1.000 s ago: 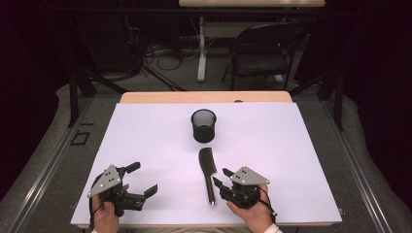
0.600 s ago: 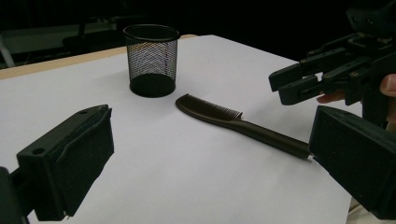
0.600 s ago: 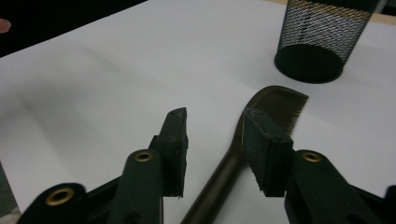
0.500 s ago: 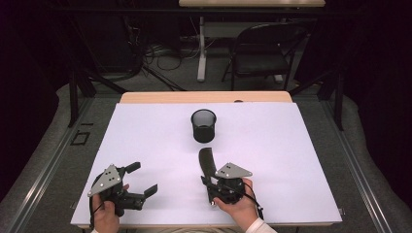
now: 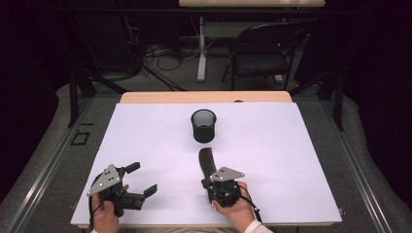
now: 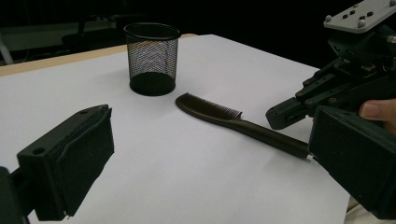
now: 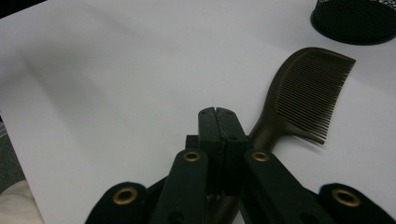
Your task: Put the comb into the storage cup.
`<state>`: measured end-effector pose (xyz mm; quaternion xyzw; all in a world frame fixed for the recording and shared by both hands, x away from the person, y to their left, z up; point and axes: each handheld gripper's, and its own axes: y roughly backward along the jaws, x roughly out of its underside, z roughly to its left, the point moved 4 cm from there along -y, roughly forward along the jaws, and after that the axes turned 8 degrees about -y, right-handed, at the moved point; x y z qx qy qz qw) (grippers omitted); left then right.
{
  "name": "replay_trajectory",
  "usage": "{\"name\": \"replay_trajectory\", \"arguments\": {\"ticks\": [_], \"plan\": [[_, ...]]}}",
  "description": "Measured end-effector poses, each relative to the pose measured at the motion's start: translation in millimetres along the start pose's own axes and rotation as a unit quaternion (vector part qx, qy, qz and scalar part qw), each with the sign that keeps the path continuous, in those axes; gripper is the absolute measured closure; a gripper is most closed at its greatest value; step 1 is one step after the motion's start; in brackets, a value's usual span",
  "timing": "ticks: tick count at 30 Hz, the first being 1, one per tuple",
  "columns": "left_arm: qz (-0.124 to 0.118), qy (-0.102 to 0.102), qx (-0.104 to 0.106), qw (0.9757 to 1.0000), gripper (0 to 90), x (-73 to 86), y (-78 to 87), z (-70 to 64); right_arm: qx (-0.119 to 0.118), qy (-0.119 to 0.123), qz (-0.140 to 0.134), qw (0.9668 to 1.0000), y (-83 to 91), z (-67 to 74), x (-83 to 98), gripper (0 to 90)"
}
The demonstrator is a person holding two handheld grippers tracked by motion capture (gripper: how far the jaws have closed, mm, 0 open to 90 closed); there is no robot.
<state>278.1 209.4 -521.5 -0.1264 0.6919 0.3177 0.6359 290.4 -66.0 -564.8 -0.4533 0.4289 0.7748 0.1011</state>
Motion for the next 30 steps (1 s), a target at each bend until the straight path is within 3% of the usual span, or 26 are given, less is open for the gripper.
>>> {"name": "replay_trajectory", "arguments": {"ticks": [8, 20, 30], "plan": [[0.001, 0.001, 0.001, 1.0000, 0.3, 0.2, 0.1, 0.1, -0.007, 0.003, 0.021, 0.9998, -6.1, 3.8, 5.2, 90.0], [0.001, 0.004, -0.001, 1.0000, 0.4, 0.5, 0.3, 0.6, 0.000, -0.001, 0.045, 0.9990, -9.7, -0.3, 11.8, 90.0], [0.001, 0.005, 0.002, 1.0000, 0.4, 0.4, 0.4, 0.6, 0.009, -0.012, 0.049, 0.9987, -5.1, -8.7, 13.5, 90.0]]}}
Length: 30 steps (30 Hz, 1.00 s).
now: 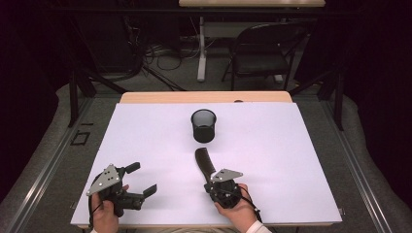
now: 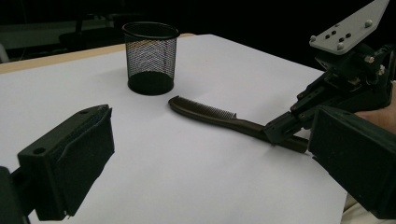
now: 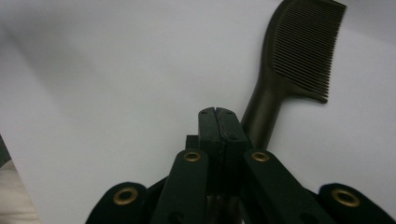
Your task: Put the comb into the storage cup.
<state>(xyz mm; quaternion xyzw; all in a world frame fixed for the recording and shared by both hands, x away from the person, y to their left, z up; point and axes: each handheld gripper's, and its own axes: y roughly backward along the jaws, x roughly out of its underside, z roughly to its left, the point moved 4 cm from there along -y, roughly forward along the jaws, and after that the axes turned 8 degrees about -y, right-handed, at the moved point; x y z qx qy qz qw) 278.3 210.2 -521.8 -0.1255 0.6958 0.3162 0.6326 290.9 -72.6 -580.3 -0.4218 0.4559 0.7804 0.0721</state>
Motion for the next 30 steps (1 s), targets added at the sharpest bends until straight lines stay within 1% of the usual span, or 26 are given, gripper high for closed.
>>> {"name": "replay_trajectory", "arguments": {"ticks": [3, 4, 10, 12, 16, 17, 21, 22, 24, 26, 27, 30], "plan": [[0.000, 0.000, 0.000, 1.0000, 0.4, 0.0, 0.0, 0.0, 0.001, -0.002, -0.001, 1.0000, 1.3, -2.2, -0.1, 90.0], [0.000, 0.000, -0.002, 1.0000, 0.4, 0.0, -0.1, 0.0, 0.003, -0.007, -0.001, 1.0000, 2.5, -3.9, -0.1, 90.0], [0.001, 0.001, -0.001, 1.0000, 0.4, 0.1, -0.3, -0.2, 0.001, -0.009, -0.003, 1.0000, 5.4, -7.2, -0.8, 90.0], [0.001, 0.002, -0.001, 1.0000, 0.4, 0.2, -0.4, 0.0, -0.002, -0.013, 0.000, 0.9999, 6.6, -7.6, -0.5, 90.0], [0.000, 0.002, -0.002, 1.0000, 0.4, 0.3, -0.2, 0.3, -0.004, -0.011, 0.004, 0.9999, 6.7, -6.0, 0.9, 90.0], [-0.001, 0.002, 0.003, 1.0000, 0.4, 0.3, -0.2, 0.4, -0.003, -0.008, 0.007, 0.9999, 6.0, -4.9, 1.6, 90.0], [0.000, 0.003, 0.002, 1.0000, 0.4, 0.4, -0.3, 0.6, -0.003, -0.005, 0.014, 0.9999, 3.8, -2.4, 3.2, 90.0], [0.000, 0.002, 0.001, 1.0000, 0.4, 0.5, -0.4, 0.6, 0.002, 0.002, 0.017, 0.9998, 2.7, -1.1, 4.2, 90.0], [0.000, 0.003, 0.000, 1.0000, 0.4, 0.5, -0.3, 0.5, 0.004, 0.004, 0.020, 0.9998, 2.5, -0.8, 4.7, 90.0], [0.000, 0.003, -0.001, 1.0000, 0.4, 0.6, -0.3, 0.6, 0.008, 0.004, 0.021, 0.9997, 2.7, -1.8, 4.7, 90.0], [0.000, 0.003, 0.003, 1.0000, 0.4, 0.6, -0.3, 0.7, 0.012, 0.003, 0.023, 0.9997, 3.2, -2.3, 4.9, 90.0], [0.000, 0.004, 0.004, 1.0000, 0.4, 0.7, -0.5, 0.4, 0.016, -0.001, 0.024, 0.9996, 4.6, -5.4, 4.9, 90.0]]}}
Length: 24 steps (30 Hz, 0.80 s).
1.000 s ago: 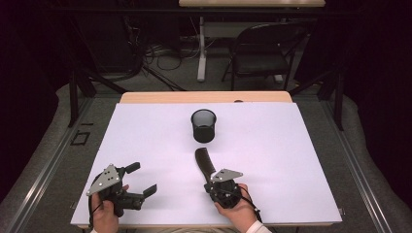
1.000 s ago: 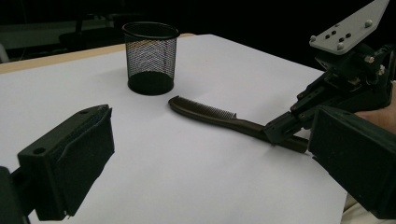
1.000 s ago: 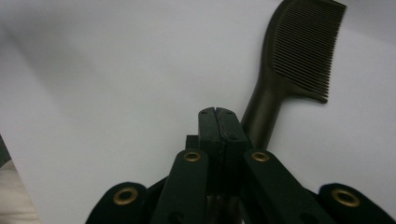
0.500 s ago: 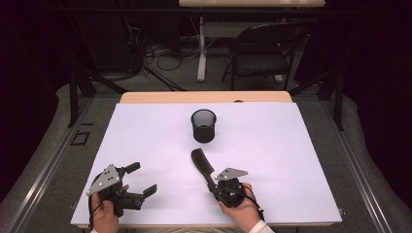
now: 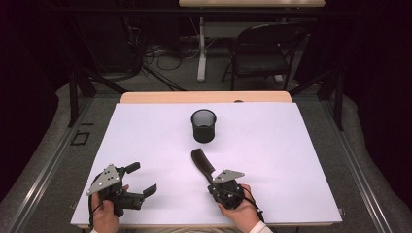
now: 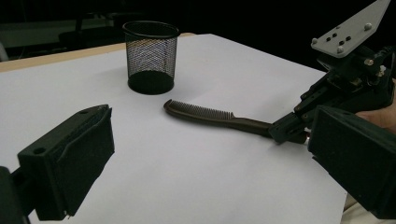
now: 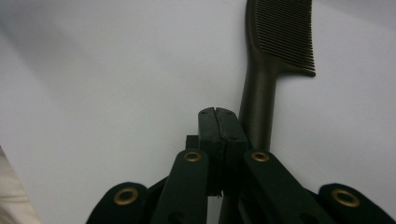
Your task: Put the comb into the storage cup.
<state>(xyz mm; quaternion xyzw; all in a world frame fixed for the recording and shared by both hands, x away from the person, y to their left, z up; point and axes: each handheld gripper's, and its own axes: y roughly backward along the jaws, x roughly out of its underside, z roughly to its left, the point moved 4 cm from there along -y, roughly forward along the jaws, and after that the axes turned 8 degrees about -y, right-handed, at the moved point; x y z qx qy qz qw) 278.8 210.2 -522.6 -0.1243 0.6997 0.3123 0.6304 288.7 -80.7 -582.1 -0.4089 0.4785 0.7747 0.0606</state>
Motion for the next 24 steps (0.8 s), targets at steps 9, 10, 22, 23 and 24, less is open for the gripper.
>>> {"name": "replay_trajectory", "arguments": {"ticks": [9, 10, 22, 23, 24], "plan": [[0.002, 0.000, -0.003, 1.0000, 0.4, 0.2, -0.2, 0.7, 0.004, -0.023, 0.000, 0.9997, 6.7, -14.0, -0.3, 90.0], [0.001, 0.000, -0.003, 1.0000, 0.4, 0.3, -0.3, 0.8, 0.005, -0.024, 0.001, 0.9997, 7.6, -16.2, -0.4, 90.0], [0.000, 0.004, -0.002, 1.0000, 0.4, 0.5, -0.4, 1.3, 0.013, -0.050, 0.001, 0.9987, 13.3, -35.0, -0.7, 90.0], [0.001, 0.004, -0.002, 1.0000, 0.4, 0.6, -0.4, 1.5, 0.014, -0.054, 0.000, 0.9985, 13.9, -37.3, -0.8, 90.0], [0.001, 0.004, -0.002, 1.0000, 0.4, 0.6, -0.4, 1.5, 0.014, -0.054, 0.000, 0.9985, 13.9, -37.3, -0.8, 90.0]]}}
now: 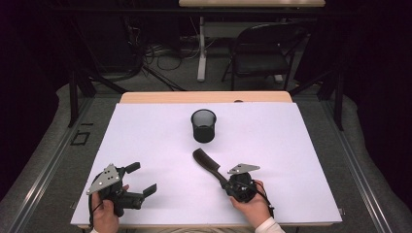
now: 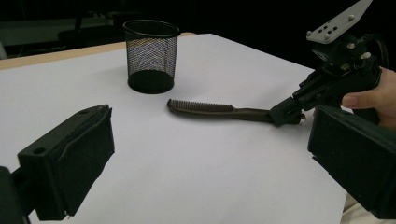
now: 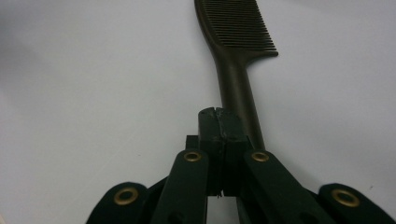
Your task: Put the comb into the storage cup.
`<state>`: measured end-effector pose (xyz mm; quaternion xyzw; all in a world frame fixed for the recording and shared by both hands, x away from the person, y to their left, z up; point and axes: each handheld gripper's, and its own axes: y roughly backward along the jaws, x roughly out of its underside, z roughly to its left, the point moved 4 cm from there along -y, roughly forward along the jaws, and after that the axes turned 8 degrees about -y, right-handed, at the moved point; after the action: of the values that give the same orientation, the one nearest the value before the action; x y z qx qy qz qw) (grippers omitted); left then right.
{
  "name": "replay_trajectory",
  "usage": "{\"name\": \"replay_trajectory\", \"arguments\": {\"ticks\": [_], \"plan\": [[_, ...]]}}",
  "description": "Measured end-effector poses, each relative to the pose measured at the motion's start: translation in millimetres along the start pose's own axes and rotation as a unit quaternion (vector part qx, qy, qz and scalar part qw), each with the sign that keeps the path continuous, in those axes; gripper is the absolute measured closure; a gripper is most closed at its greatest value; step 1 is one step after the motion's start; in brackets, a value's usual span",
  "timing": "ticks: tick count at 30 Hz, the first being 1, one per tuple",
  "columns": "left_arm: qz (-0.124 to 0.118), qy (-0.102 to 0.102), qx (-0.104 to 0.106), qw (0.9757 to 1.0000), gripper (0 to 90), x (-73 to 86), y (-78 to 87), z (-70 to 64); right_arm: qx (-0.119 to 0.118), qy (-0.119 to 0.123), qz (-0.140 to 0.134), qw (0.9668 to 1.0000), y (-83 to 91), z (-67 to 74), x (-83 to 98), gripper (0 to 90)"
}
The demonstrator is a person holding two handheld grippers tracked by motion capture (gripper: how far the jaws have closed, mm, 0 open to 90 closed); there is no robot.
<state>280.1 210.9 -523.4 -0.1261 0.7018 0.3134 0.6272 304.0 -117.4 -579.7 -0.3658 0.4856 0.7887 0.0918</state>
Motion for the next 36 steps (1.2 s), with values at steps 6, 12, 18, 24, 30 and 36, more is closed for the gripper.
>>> {"name": "replay_trajectory", "arguments": {"ticks": [6, 12, 18, 24, 30, 36], "plan": [[-0.001, 0.002, -0.001, 1.0000, 0.4, 0.1, 0.1, 0.7, 0.010, -0.008, -0.004, 0.9999, 1.9, -10.0, -2.1, 90.0], [0.000, 0.002, -0.001, 1.0000, 0.4, 0.2, 0.1, 0.7, 0.016, -0.014, -0.008, 0.9997, 4.2, -16.2, -3.7, 90.0], [0.000, 0.003, -0.001, 1.0000, 0.5, 0.4, -0.1, 0.9, 0.023, -0.019, -0.012, 0.9995, 4.9, -22.7, -5.3, 90.0], [0.000, 0.003, 0.000, 1.0000, 0.5, 0.5, -0.2, 1.1, 0.034, -0.017, -0.014, 0.9992, 5.1, -26.6, -6.2, 90.0], [0.001, 0.003, 0.000, 1.0000, 0.6, 0.6, -0.3, 1.2, 0.042, -0.021, -0.020, 0.9987, 5.7, -32.7, -8.0, 90.0], [0.002, 0.003, 0.001, 1.0000, 0.6, 0.6, -0.3, 1.2, 0.045, -0.024, -0.021, 0.9985, 6.3, -35.2, -9.0, 90.0]]}}
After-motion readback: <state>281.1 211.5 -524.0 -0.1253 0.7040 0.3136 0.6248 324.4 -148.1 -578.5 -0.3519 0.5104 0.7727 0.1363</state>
